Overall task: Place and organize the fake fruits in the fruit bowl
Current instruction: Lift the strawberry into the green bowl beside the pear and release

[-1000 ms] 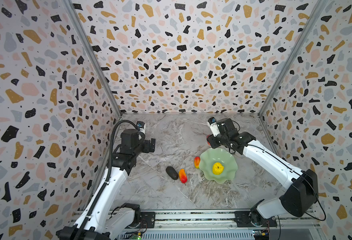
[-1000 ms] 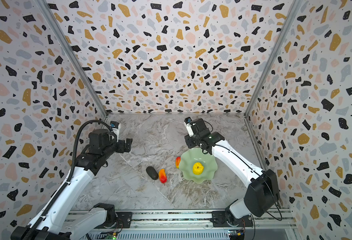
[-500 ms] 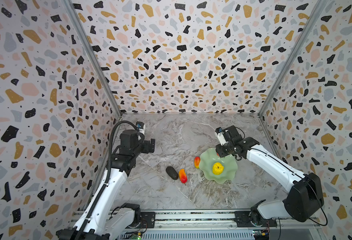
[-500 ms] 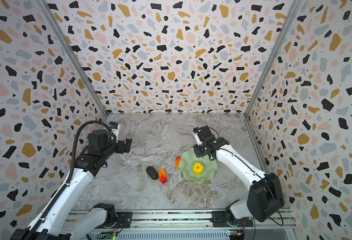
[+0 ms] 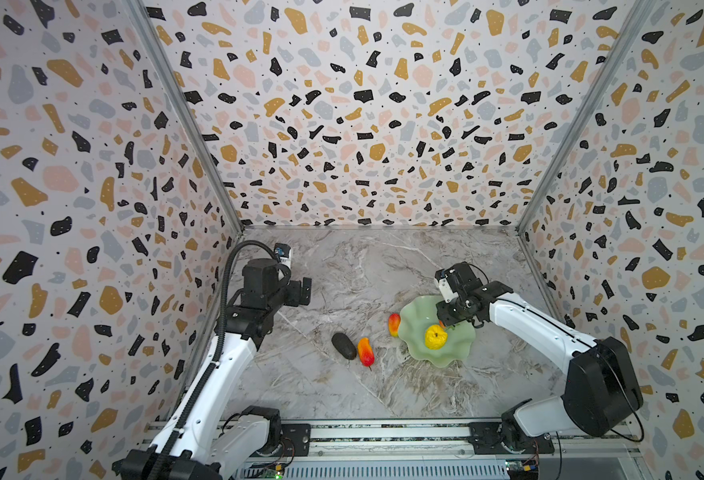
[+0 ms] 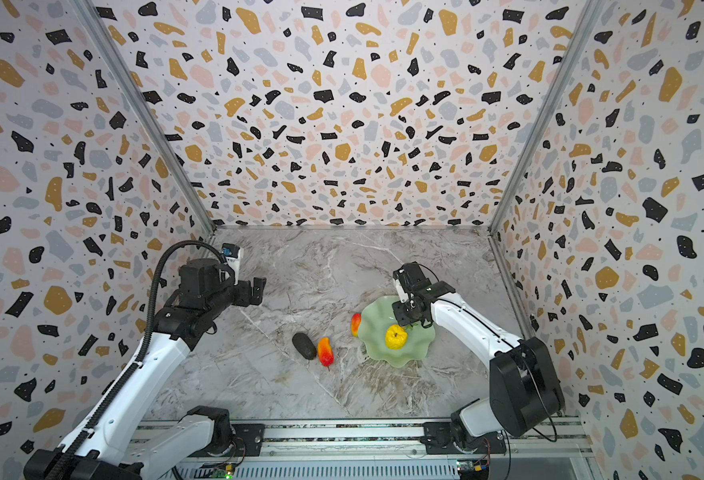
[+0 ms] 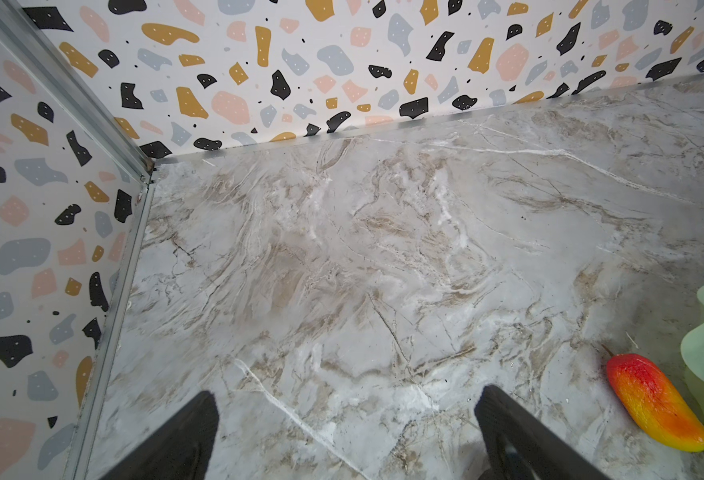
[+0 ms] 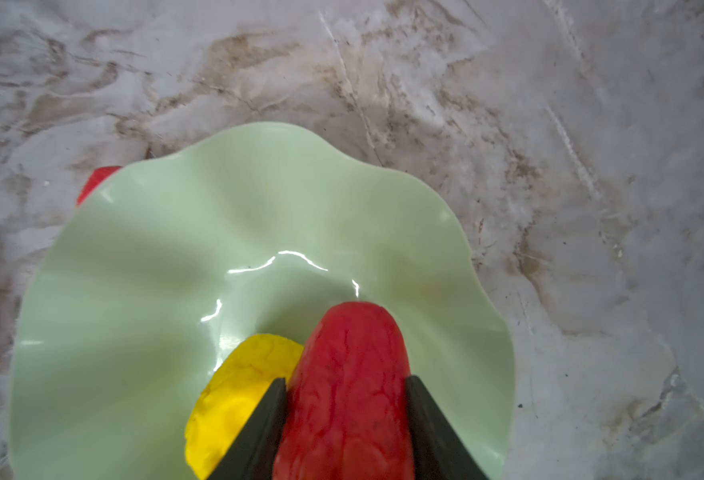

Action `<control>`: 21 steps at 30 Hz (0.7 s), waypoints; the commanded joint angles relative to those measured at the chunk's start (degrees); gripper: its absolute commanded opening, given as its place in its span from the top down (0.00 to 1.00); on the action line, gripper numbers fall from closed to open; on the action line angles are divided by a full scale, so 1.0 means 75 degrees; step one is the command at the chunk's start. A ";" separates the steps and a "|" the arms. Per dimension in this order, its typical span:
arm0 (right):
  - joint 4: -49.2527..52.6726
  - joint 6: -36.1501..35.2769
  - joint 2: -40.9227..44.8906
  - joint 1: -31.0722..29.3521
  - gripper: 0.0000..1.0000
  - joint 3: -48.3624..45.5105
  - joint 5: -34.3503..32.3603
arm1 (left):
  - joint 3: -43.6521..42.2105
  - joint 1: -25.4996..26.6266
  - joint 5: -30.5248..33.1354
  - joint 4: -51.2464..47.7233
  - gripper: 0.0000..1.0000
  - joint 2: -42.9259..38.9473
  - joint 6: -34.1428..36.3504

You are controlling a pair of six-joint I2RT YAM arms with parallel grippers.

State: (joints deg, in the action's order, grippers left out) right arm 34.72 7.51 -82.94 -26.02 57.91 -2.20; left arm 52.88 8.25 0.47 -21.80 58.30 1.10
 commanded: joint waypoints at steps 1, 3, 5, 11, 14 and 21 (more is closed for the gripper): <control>-0.0138 0.0060 0.0003 0.0196 0.69 -0.0114 0.0029 | 0.0027 -0.0057 -0.0110 0.0141 0.00 -0.0016 0.0036; -0.0199 0.0047 -0.0010 0.0264 0.69 -0.0195 0.0040 | 0.0027 -0.0057 -0.0133 0.0141 0.00 -0.0016 0.0033; -0.0217 0.0031 -0.0028 0.0311 0.67 -0.0205 0.0038 | 0.0027 -0.0057 -0.0144 0.0141 0.00 -0.0028 0.0029; -0.0270 -0.0030 -0.0157 0.0341 0.53 -0.0273 0.0029 | 0.0004 -0.0057 -0.0145 0.0153 0.00 -0.0072 0.0039; -0.0261 -0.0059 -0.0135 0.0346 0.47 -0.0212 0.0012 | 0.0004 -0.0057 -0.0145 0.0145 0.00 -0.0085 0.0032; 0.0148 -0.0188 -0.0080 0.0347 0.32 0.0315 -0.0183 | 0.0004 -0.0057 -0.0145 0.0153 0.00 -0.0063 0.0023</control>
State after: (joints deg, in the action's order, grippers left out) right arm 33.19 6.92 -84.42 -23.62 56.84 -2.39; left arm 52.88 8.25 0.08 -21.78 58.30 1.10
